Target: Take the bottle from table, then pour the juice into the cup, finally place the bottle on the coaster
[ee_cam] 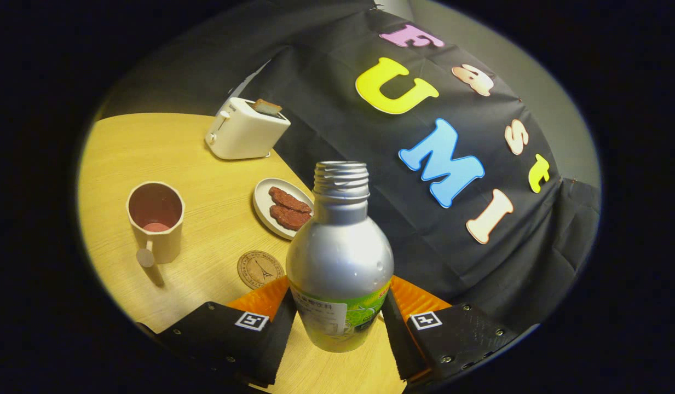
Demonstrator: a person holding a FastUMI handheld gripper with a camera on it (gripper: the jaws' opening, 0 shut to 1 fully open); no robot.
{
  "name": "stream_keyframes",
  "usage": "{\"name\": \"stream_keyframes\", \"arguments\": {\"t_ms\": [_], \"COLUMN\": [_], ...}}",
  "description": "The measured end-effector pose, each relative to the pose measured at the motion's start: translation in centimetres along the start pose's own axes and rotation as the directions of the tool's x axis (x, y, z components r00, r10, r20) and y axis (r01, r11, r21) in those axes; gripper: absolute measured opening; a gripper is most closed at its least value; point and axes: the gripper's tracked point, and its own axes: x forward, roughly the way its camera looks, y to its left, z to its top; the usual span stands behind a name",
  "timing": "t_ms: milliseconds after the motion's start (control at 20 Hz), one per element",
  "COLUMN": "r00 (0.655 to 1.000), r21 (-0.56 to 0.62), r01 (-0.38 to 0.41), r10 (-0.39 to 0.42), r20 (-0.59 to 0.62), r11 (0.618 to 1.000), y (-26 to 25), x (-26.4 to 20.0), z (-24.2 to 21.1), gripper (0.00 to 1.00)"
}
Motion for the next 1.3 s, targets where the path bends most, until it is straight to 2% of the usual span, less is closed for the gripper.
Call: {"name": "stream_keyframes", "arguments": {"t_ms": [400,800,1000,1300], "r00": [0.999,0.996,0.996,0.997], "r21": [-0.213,-0.371,-0.456,-0.624], "r01": [-0.050,-0.088,-0.089,-0.072], "r10": [0.048,0.080,0.083,0.056], "r20": [-0.016,-0.037,-0.033,-0.046], "r11": [0.976,0.924,0.886,0.778], "y": [3.4,5.7,6.6,7.3], "x": [1.3,2.9,3.2,4.2], "z": [0.9,1.1,1.5,2.1], "gripper": [0.79,0.79,0.75,0.75]}}
